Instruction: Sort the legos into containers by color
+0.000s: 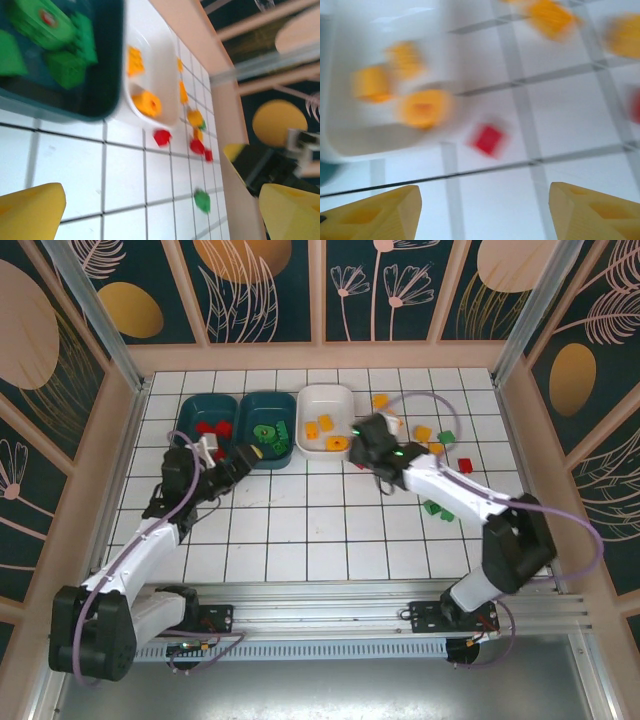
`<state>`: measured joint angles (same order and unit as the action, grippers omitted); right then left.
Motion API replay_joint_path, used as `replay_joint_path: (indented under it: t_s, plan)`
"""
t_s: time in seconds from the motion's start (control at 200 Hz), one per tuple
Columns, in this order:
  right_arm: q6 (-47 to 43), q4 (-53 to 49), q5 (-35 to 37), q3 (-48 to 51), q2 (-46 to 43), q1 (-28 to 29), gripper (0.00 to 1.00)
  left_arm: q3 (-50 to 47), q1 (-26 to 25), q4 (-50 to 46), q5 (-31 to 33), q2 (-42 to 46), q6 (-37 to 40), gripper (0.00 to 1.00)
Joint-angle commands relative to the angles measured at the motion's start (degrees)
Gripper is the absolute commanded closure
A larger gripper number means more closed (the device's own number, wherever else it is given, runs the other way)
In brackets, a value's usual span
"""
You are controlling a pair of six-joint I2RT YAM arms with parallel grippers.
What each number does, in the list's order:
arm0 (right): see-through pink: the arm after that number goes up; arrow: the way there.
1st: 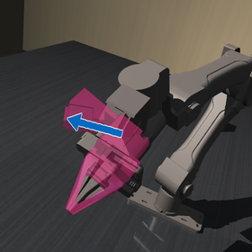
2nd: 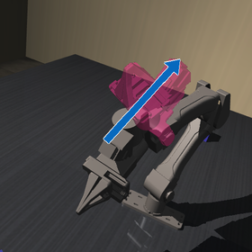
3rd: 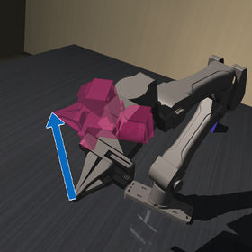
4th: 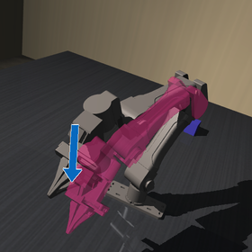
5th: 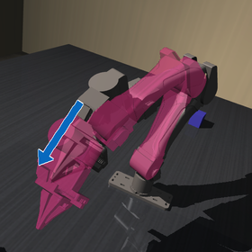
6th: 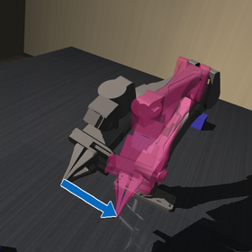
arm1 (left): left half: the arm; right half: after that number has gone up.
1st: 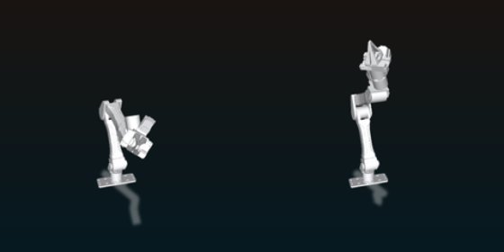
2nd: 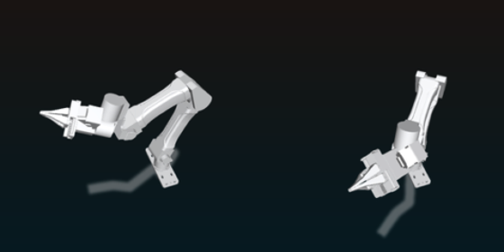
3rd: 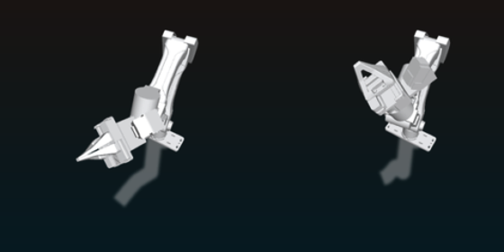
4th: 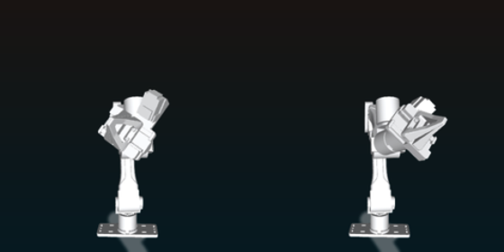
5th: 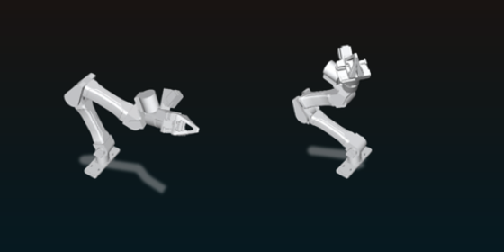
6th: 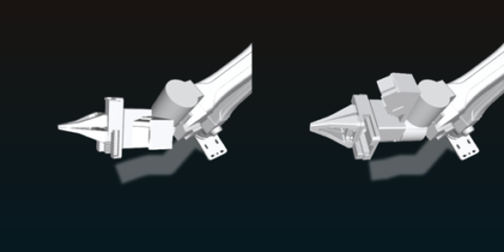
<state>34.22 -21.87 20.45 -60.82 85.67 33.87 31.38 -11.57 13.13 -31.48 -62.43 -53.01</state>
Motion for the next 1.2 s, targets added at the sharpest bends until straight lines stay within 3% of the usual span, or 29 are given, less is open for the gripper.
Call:
replay_joint_path:
  t_s: [0.0, 0.19, 0.385, 0.906, 1.196]
  plan:
    - [8.9, -4.4, 0.1, 12.3, -6.7, -8.1, 0.31, 0.5, -6.0, 7.2, 0.1, -1.7, 1.0, 0.02]
    - [8.0, -5.1, -1.5, 22.3, -13.9, -16.5, 0.28, 5.2, -13.5, 7.7, 0.1, -6.4, 4.3, 0.02]
    - [6.8, -2.5, -4.8, 24.1, -10.9, -19.7, 0.28, 5.5, -15.9, 10.2, 0.1, -10.0, 2.9, 0.02]
    - [1.1, 6.0, -14.8, 20.9, -2.8, -18.2, 0.39, 4.8, -15.9, 8.4, 1.6, -9.5, 3.9, 0.02]
    - [0.8, 4.0, -12.6, 20.1, -0.2, -18.8, 0.42, 5.0, -15.9, 10.0, 1.2, -11.9, 3.5, 0.02]
